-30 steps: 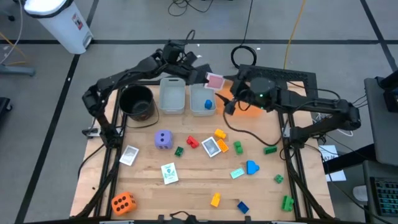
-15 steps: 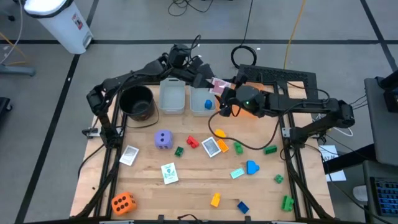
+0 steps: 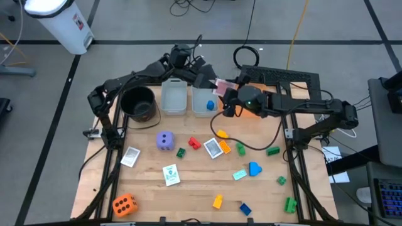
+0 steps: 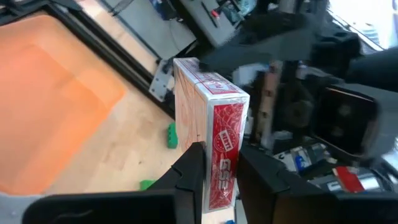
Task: Pick & Place Toys
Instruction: Put the red playing card into the orange bin
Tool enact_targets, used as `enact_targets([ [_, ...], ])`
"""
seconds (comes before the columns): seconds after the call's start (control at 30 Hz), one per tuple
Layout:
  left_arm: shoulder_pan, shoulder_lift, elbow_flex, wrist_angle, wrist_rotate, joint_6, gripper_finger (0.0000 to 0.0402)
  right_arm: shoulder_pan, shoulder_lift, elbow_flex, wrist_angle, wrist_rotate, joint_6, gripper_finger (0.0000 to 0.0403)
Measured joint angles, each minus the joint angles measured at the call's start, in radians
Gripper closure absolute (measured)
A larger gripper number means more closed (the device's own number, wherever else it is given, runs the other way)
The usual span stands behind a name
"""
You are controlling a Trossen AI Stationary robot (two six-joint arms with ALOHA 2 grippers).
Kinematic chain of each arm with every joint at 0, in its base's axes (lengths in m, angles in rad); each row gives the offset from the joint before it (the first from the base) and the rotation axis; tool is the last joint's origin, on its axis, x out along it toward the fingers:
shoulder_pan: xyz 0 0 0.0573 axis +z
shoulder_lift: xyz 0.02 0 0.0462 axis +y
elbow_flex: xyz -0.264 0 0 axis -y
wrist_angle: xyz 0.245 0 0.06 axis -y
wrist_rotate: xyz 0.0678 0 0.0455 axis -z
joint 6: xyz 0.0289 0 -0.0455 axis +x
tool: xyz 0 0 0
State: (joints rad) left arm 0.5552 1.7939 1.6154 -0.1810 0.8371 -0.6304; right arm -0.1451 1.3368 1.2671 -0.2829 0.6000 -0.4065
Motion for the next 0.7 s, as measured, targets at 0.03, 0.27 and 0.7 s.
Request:
enact_targets([
  [0.03, -0.002, 0.0, 0.0, 0.003, 0.0, 0.0, 0.0327, 0.0, 0.0, 0.0, 0.0, 0.0, 0.0, 0.0062],
  [0.27, -0.007, 0.0, 0.0, 0.001, -0.001, -0.002, 0.0331, 0.002, 0.0, 0.0, 0.001, 0.0, -0.001, 0.0063],
  [0.7, -0.007, 0.0, 0.0, 0.0, -0.007, -0.003, 0.0322, 0.002, 0.0, 0.0, 0.0, 0.0, 0.001, 0.0094],
])
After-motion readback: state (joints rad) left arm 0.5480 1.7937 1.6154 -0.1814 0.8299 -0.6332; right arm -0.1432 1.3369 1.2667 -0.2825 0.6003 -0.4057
